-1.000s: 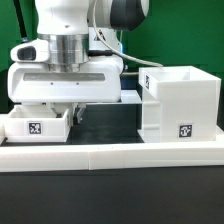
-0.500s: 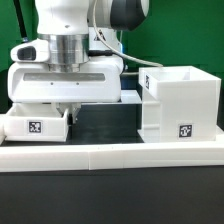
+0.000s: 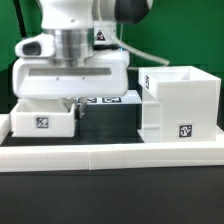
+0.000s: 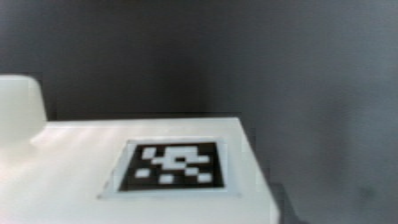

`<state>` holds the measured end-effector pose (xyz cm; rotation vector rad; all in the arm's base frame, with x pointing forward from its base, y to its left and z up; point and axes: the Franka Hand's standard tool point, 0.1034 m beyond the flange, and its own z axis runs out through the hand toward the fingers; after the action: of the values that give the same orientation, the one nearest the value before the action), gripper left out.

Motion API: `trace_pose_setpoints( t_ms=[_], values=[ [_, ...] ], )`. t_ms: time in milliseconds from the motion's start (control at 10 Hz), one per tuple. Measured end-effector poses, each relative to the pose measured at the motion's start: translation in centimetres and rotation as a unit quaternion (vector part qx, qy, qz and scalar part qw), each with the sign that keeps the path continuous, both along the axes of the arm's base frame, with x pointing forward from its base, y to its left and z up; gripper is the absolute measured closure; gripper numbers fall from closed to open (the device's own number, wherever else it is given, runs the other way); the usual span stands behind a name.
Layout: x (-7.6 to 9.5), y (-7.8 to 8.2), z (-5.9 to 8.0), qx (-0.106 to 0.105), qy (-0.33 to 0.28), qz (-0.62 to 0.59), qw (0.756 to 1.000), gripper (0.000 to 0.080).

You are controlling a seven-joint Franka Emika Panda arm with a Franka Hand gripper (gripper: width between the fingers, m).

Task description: Assemble drawer

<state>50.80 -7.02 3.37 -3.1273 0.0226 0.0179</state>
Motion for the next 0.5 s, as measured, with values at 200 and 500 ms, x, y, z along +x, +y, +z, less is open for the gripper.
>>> trace_pose_setpoints(
  t_ms=[200,500],
  values=[
    [0.65,0.69,1.91,0.009,-0.002,-0.006,1.0,0.0757],
    [0.33,0.5,1.31,0.006,0.002,0.031,1.0,0.0757]
  ],
)
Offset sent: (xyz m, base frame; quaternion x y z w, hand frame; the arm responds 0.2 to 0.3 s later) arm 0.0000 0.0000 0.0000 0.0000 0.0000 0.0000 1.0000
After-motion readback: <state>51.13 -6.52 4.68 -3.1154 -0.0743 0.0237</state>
